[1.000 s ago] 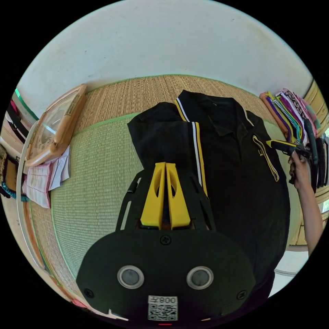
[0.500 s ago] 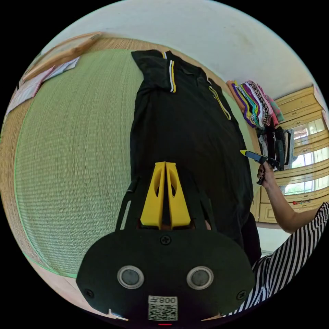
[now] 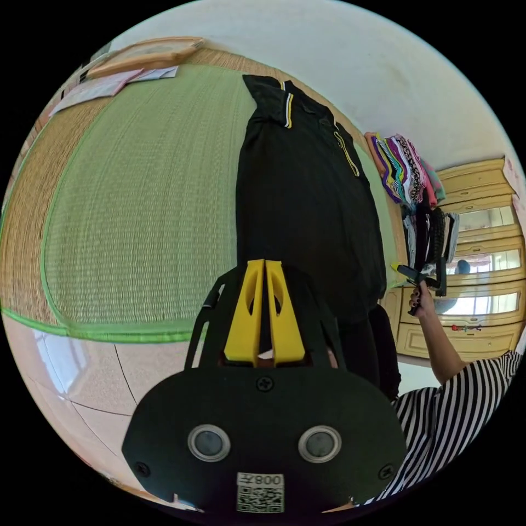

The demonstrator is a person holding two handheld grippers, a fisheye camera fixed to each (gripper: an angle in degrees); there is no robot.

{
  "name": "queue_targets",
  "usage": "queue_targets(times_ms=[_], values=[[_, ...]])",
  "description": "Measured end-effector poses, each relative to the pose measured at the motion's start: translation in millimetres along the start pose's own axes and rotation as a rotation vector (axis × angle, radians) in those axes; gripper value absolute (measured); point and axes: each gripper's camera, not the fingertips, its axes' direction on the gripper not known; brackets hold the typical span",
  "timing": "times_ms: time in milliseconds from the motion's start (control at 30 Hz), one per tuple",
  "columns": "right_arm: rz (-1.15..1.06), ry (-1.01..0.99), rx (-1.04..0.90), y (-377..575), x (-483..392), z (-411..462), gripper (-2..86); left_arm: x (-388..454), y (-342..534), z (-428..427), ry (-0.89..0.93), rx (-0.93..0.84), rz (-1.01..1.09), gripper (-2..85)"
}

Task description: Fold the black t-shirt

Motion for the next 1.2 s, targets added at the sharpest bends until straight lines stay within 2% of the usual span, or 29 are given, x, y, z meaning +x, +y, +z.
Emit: queue_targets(times_ms=[200,267,567,800,1200], values=[[0.118,-0.085,0.017,38.3,48.8,-10.9,5.6,-37.6,50.1,-15.4,0.08,-0.025,-0.129,5.1],[0.161,-0.148,0.023,46.5,66.6,-12.0,6.4,-54.3,60.9,-13.9,0.184,-0.017,-0.191,6.8],[0.256,-0.294,0.025,65.2,121.9,-9.4,8.2,-90.4,65.0,8.9,0.373,-0.048,-0.289,7.7],[0.331,-0.414,0.096,73.1,164.6,-9.2,8.9,-95.8,64.3,8.5,0.413,-0.045,-0.297,6.3],[0.368,-0.484,0.066,61.6,210.4,22.6,7.6,-88.8,64.0,12.1,0.403,-0.066,-0.29,2.8]])
